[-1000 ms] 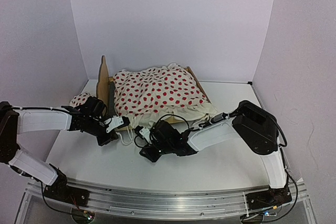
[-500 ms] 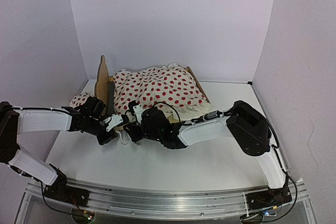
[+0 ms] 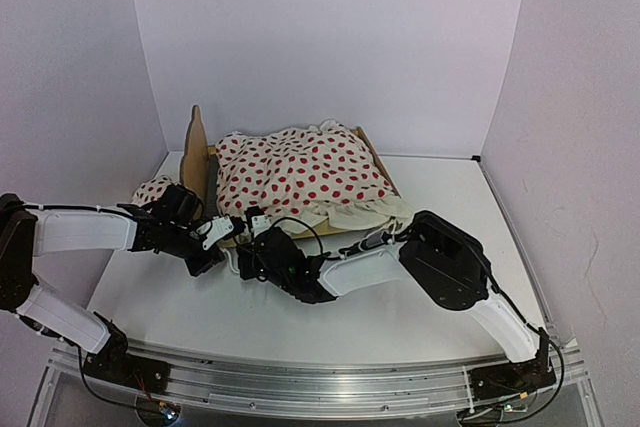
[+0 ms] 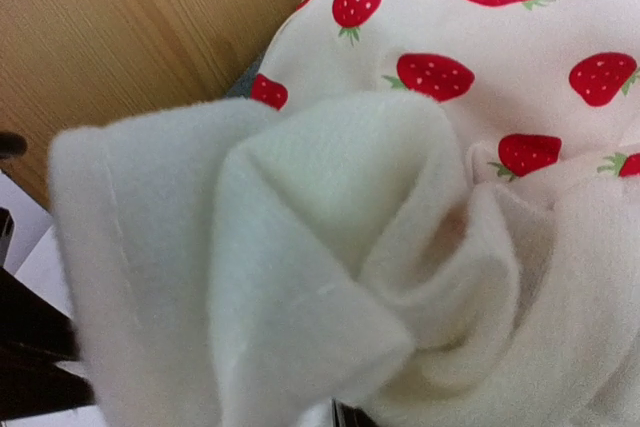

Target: Set up the pet bed

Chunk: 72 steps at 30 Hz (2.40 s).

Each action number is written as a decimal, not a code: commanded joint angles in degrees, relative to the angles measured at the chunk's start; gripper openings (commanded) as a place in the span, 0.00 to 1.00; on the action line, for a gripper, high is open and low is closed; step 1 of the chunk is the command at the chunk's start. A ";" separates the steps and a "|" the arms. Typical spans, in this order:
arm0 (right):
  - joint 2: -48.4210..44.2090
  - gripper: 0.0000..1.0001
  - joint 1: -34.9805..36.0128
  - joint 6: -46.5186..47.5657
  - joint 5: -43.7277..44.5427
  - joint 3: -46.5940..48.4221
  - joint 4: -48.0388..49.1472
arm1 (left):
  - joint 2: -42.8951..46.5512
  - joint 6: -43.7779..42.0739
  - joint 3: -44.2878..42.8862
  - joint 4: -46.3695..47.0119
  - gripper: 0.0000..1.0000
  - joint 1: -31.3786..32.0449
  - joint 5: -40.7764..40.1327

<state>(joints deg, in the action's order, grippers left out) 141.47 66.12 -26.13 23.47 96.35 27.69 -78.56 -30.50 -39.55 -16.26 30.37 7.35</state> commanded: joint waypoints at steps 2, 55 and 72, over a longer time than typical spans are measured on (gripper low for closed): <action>3.41 0.18 0.08 -0.56 3.47 4.63 2.15 | 0.86 0.91 0.47 3.46 0.00 -0.40 -0.73; -25.26 0.27 -4.63 2.86 -23.26 -26.56 1.04 | -12.82 -1.98 3.17 33.27 0.00 -2.86 15.88; -11.73 0.21 -7.25 -1.61 -25.56 -13.41 1.53 | -13.59 -1.76 3.86 34.98 0.00 -2.84 19.46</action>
<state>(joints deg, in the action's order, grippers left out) 127.94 58.46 -25.87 -0.27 79.71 28.32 -91.82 -31.98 -35.61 15.87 27.75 25.73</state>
